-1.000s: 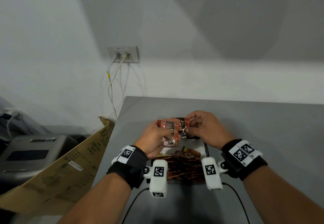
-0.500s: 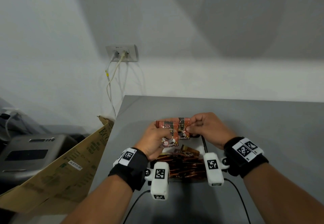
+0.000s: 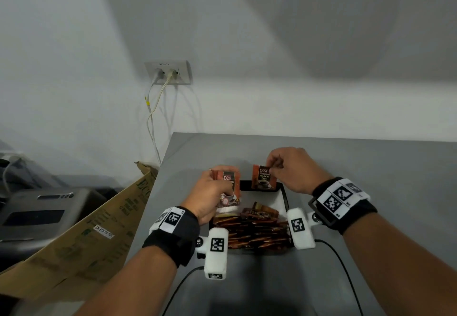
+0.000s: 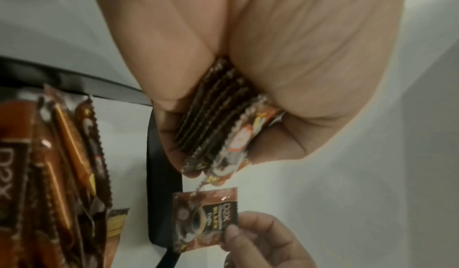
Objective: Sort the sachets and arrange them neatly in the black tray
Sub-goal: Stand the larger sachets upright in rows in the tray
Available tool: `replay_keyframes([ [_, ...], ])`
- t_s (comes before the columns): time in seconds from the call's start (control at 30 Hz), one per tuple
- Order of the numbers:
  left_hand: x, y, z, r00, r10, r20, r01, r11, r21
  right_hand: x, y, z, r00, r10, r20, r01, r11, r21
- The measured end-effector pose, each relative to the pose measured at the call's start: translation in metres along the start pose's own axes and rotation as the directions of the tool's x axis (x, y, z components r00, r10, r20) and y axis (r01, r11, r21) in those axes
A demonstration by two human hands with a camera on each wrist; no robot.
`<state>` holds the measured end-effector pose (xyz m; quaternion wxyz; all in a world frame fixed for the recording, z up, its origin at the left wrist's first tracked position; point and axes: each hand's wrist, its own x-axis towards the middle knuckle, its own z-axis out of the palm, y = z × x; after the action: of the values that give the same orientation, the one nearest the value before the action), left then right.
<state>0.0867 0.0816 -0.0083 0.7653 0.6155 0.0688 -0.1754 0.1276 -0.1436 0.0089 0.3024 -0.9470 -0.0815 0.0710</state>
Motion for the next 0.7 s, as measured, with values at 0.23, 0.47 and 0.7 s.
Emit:
replay_keyframes([
  [0.23, -0.004, -0.008, -0.015, 1.000, -0.009, -0.020, 0.010, 0.998, 0.057, 0.000, 0.019, 0.028, 0.999, 0.034, 0.037, -0.029, 0.991, -0.129],
  [0.47, -0.003, -0.014, -0.020, 0.999, -0.042, -0.029, 0.044, 0.994, 0.097, 0.002, 0.027, 0.031, 0.999, 0.044, 0.030, -0.040, 0.989, -0.145],
  [0.7, -0.002, -0.018, -0.020, 0.997, -0.069, -0.036, 0.072, 0.994, 0.078, 0.002, 0.033, 0.032, 0.998, 0.056, 0.004, -0.055, 0.987, -0.150],
])
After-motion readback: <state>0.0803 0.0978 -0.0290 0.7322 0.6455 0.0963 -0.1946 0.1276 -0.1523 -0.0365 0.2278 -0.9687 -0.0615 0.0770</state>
